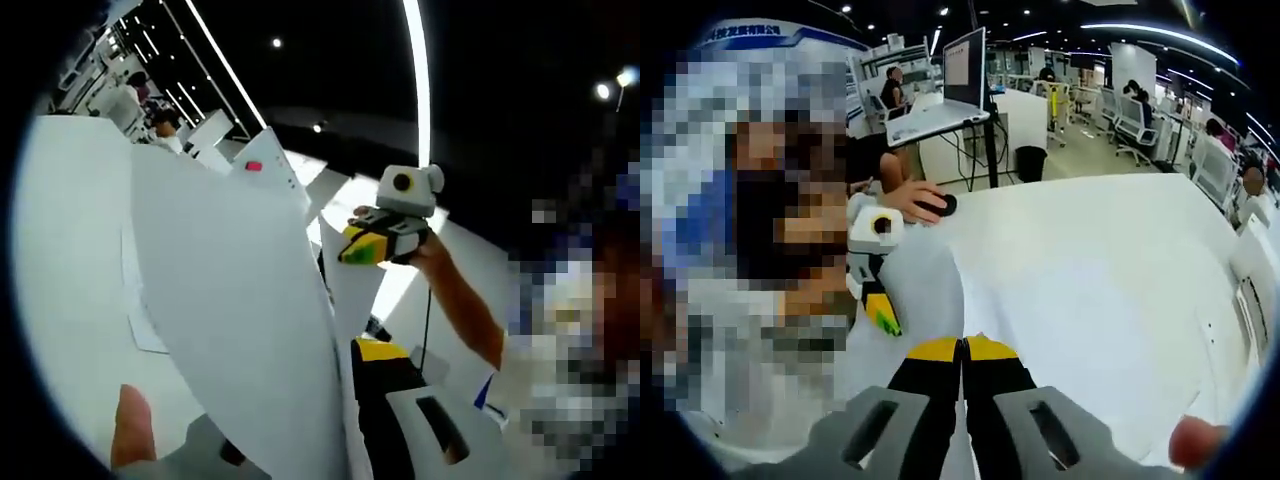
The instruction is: Organize the stack of printing papers by aligning and flattening the scattered papers on the table
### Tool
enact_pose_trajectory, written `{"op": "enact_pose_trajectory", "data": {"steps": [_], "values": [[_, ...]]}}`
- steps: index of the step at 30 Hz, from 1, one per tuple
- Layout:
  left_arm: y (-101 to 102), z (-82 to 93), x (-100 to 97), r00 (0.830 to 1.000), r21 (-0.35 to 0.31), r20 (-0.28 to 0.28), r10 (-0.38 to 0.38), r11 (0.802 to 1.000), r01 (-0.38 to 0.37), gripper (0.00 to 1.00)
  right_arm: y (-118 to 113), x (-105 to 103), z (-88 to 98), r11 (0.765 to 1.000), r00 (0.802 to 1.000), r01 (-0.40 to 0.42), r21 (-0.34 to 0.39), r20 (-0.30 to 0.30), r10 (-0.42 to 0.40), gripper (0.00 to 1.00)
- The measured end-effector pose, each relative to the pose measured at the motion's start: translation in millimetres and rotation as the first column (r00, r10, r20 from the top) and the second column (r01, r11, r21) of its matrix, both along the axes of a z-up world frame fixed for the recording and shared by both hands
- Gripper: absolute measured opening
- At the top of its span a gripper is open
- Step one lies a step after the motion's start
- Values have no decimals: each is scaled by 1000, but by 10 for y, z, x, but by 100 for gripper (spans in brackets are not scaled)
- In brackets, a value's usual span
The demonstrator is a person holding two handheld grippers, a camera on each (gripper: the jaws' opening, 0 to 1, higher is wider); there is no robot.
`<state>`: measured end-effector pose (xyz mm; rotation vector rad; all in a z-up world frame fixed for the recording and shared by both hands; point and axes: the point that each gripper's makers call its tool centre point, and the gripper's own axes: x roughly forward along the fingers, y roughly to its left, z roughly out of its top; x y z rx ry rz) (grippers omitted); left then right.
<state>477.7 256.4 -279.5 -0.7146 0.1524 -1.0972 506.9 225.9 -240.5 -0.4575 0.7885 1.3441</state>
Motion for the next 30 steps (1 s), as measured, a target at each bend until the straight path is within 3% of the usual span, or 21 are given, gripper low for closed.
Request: {"op": "enact_pose_trajectory", "data": {"steps": [11, 20, 30], "values": [[-22, -17, -20, 1000, 19, 6, -8, 1000, 8, 11, 365, -93, -26, 991, 992, -122, -46, 13, 123, 0], [-43, -29, -42, 1000, 28, 5, -13, 1000, 13, 11, 624, -126, -50, 984, 986, -165, -62, 1, 166, 0], [-44, -31, -38, 1000, 31, 3, -20, 999, 20, 10, 731, -160, -97, 977, 981, -195, -81, -8, 195, 0]]}}
